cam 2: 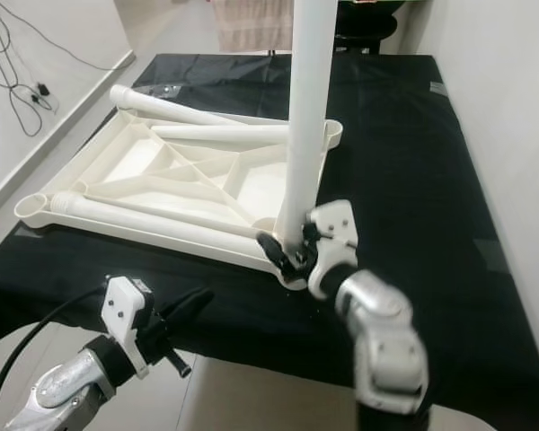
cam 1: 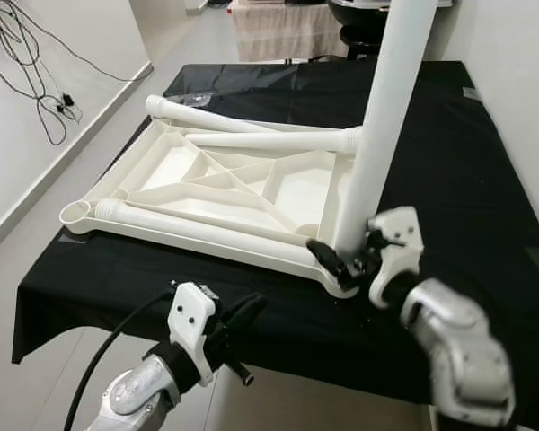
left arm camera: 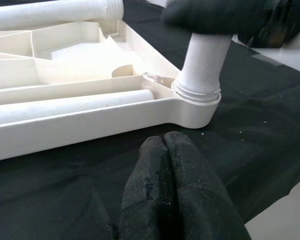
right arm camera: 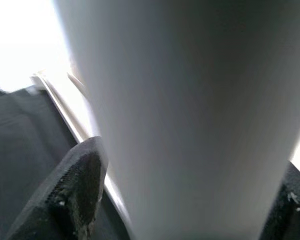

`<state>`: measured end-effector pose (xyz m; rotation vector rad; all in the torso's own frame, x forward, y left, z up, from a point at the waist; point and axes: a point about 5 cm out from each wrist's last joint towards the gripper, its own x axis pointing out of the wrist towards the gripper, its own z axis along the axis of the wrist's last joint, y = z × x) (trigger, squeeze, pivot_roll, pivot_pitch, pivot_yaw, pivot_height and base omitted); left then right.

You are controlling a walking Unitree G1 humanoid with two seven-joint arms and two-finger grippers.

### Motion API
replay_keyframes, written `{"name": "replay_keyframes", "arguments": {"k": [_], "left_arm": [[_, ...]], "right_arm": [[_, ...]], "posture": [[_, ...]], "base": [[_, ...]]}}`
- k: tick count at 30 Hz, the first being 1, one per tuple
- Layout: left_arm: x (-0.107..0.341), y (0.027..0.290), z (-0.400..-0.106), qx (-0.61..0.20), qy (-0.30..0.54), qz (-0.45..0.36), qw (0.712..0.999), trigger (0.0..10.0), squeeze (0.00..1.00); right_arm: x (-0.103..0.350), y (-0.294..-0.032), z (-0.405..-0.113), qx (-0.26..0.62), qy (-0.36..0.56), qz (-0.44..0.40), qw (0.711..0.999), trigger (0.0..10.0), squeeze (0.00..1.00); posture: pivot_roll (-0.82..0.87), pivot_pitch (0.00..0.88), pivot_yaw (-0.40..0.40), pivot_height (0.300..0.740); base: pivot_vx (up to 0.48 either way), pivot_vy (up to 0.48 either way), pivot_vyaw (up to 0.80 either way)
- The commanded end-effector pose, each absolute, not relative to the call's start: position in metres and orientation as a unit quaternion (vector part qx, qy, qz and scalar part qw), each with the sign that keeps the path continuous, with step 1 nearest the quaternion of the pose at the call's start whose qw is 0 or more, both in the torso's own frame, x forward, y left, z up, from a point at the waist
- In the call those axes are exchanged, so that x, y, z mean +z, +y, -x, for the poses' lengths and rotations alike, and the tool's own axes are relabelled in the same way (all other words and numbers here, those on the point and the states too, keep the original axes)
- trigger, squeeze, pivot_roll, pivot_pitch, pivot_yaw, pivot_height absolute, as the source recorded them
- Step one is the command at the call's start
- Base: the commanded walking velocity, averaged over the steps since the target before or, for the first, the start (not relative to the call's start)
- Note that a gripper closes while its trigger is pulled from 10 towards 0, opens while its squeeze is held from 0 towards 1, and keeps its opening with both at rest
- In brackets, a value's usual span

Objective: Building children table

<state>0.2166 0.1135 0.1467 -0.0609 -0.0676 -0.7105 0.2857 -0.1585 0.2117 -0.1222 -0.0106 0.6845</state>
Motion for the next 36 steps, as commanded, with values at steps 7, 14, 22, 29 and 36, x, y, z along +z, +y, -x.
{"name": "replay_keyframes", "arguments": {"k": [7,14,22,29,36], "left_arm": [[0.141,0.113,-0.215,-0.35,-0.021,0.036,0.936,10.0,0.0],[0.142,0.11,-0.215,-0.35,-0.025,0.04,0.936,10.0,0.0],[0.141,0.109,-0.215,-0.348,-0.023,0.043,0.936,10.0,0.0],[0.139,0.111,-0.216,-0.341,-0.021,0.042,0.939,10.0,0.0],[0.135,0.116,-0.222,-0.339,-0.015,0.027,0.94,10.0,0.0]], "right_arm": [[0.213,-0.157,-0.3,0.484,0.009,0.093,0.87,10.0,0.0],[0.222,-0.151,-0.325,0.559,0.013,0.088,0.825,0.0,0.0],[0.21,-0.156,-0.332,0.558,0.03,0.074,0.826,0.0,0.0],[0.18,-0.164,-0.322,0.39,0.07,0.071,0.915,0.0,0.0],[0.135,-0.147,-0.263,0.085,0.14,0.032,0.986,0.0,0.0]], "posture": [[-0.01,0.173,0.065,0.74],[0.0,0.174,0.06,0.74],[-0.01,0.183,0.056,0.74],[-0.02,0.187,0.044,0.74],[-0.03,0.17,0.062,0.74]], "base": [[0.0,0.0,0.0],[0.0,0.0,0.0],[0.0,0.0,0.0],[0.0,0.0,0.0],[0.0,0.0,0.0]]}}
